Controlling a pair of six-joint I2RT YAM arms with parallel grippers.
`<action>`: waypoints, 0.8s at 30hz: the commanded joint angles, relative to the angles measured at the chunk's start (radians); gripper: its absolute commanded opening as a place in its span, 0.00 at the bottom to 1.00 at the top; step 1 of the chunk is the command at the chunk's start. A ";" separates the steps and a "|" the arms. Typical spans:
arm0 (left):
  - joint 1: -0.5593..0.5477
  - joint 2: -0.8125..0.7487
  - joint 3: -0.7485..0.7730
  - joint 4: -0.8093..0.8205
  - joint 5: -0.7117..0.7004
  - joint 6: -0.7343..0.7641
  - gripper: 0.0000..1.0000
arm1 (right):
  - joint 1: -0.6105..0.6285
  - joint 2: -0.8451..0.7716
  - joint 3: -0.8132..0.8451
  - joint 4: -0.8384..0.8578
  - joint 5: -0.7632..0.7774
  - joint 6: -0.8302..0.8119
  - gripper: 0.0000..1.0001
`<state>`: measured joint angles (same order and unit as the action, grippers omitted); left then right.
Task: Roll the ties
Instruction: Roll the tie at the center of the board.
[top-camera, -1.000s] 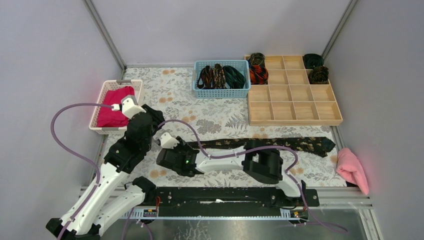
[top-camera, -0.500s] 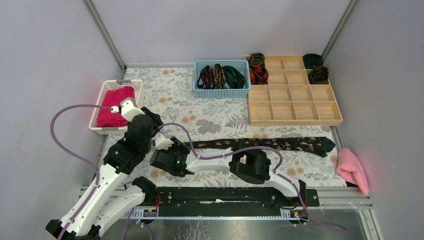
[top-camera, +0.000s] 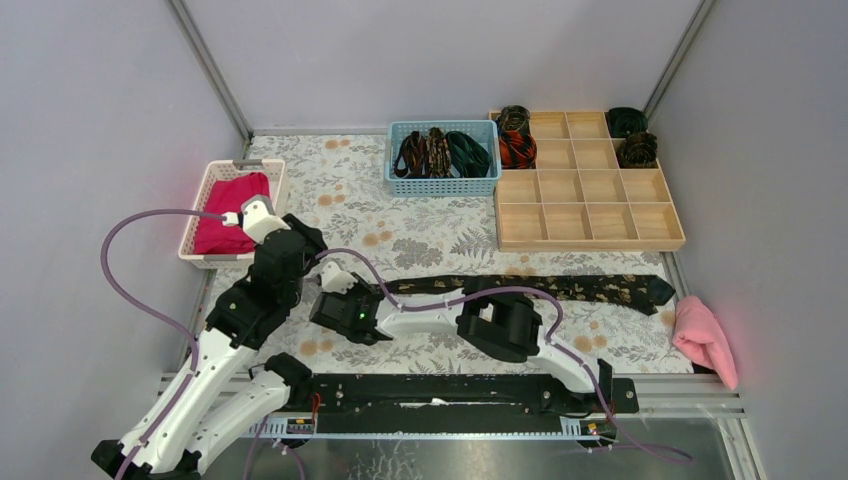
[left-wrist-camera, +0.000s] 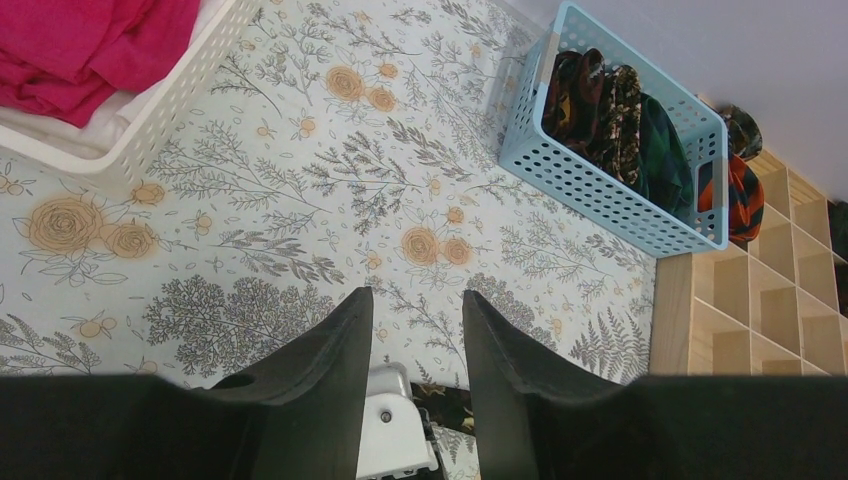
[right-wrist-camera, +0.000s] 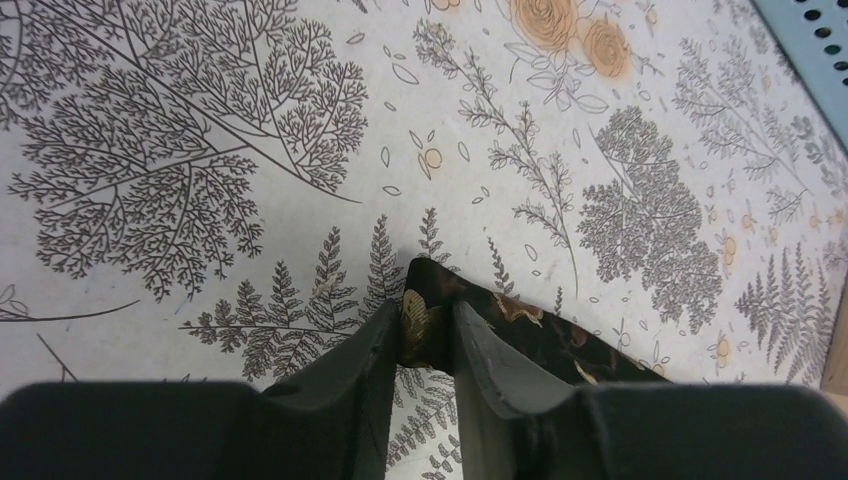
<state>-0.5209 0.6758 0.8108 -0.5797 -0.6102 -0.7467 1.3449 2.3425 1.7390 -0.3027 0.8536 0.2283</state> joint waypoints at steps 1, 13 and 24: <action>-0.005 -0.009 0.013 0.025 0.003 0.002 0.46 | -0.038 0.029 -0.027 -0.059 -0.071 0.040 0.29; -0.005 0.016 0.023 0.066 -0.020 -0.002 0.45 | -0.138 -0.250 -0.398 0.307 -0.439 0.191 0.22; -0.005 0.034 0.066 0.117 -0.022 -0.001 0.46 | -0.274 -0.485 -0.799 0.767 -0.738 0.317 0.21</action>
<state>-0.5228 0.7029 0.8654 -0.5301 -0.6304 -0.7498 1.0912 1.9339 1.0420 0.3031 0.2543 0.4770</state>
